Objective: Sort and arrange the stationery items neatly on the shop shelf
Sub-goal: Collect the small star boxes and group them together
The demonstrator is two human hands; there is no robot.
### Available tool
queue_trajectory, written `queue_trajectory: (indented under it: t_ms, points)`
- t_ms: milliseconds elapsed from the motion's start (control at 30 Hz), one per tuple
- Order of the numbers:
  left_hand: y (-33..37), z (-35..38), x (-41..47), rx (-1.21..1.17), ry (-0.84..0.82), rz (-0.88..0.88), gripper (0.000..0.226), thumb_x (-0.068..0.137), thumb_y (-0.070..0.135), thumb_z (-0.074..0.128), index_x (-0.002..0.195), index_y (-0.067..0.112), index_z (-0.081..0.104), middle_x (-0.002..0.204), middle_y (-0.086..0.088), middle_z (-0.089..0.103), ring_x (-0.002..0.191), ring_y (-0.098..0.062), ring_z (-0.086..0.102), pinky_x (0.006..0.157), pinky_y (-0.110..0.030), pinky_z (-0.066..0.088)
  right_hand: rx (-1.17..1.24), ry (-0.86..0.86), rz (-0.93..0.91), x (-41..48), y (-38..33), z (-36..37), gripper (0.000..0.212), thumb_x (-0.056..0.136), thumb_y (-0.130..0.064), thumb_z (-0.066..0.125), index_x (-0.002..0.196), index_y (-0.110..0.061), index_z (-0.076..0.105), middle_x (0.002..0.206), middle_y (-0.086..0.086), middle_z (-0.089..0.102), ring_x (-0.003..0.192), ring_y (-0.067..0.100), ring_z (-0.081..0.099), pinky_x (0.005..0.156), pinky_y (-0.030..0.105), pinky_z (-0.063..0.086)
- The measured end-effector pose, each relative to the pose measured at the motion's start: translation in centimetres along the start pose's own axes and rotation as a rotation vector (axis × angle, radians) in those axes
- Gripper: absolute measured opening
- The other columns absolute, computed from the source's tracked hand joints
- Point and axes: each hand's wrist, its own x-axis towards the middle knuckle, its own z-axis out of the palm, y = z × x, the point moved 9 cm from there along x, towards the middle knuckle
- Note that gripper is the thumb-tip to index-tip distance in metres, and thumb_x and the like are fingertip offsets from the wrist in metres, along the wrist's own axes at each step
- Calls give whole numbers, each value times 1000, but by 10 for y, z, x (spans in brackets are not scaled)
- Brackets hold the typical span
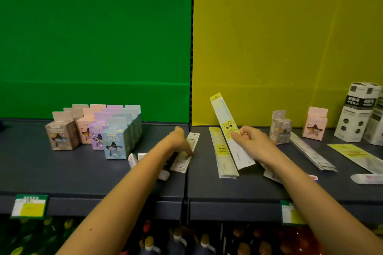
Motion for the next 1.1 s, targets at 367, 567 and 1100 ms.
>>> queue_trajectory:
  t_ms: [367, 567, 1100]
  points:
    - [0, 12, -7, 44, -131, -111, 56, 75, 23, 73, 120, -3, 51, 123, -19, 59, 108, -34, 59, 96, -45, 48, -286, -47, 131, 11, 25, 13, 39, 91, -32, 40, 55, -17, 42, 63, 4, 47, 76, 29, 53, 67, 34, 34]
    - [2, 17, -9, 45, -154, -25, 47, 85, 25, 61, 122, -2, 51, 119, -19, 61, 90, -26, 58, 89, -38, 47, -370, -41, 153, 6, 25, 20, 39, 93, -31, 35, 55, -19, 31, 63, 1, 39, 78, 26, 45, 69, 34, 33]
    - [27, -6, -34, -548, -55, 173, 16, 94, 12, 38, 84, 12, 51, 72, -6, 62, 44, -5, 62, 46, -16, 50, -646, -21, 120, 0, 15, 30, 45, 94, -35, 36, 117, -3, 57, 126, 19, 57, 115, 36, 52, 88, 37, 43]
